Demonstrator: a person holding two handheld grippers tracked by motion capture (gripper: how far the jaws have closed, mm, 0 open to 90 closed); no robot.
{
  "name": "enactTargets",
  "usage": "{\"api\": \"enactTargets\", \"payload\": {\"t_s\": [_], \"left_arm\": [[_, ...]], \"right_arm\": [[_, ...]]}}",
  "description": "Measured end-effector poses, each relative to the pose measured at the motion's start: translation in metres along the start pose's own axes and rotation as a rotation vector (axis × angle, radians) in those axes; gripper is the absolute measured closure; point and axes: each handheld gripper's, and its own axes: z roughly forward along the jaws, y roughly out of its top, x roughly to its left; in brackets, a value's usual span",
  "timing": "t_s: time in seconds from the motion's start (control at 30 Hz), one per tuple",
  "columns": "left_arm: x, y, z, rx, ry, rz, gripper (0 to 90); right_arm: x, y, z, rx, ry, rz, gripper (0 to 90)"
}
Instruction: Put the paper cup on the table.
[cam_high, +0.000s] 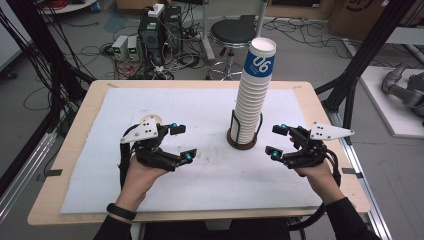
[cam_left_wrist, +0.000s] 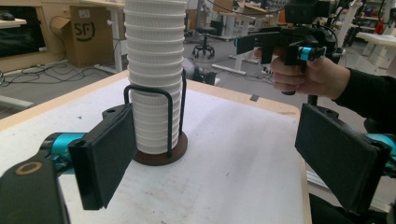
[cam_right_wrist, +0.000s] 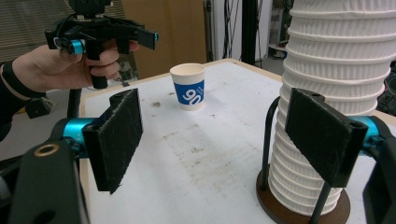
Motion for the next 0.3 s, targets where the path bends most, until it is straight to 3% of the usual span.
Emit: {"api": "enactTargets", "payload": {"t_s": [0.3], "left_arm": [[0.0007,-0.0019,0.0017,0.005,-0.008,-0.002,14.8]], "right_arm": [[-0.001,0.0,0.0,-0.002,0.002,0.003,19.5]]}}
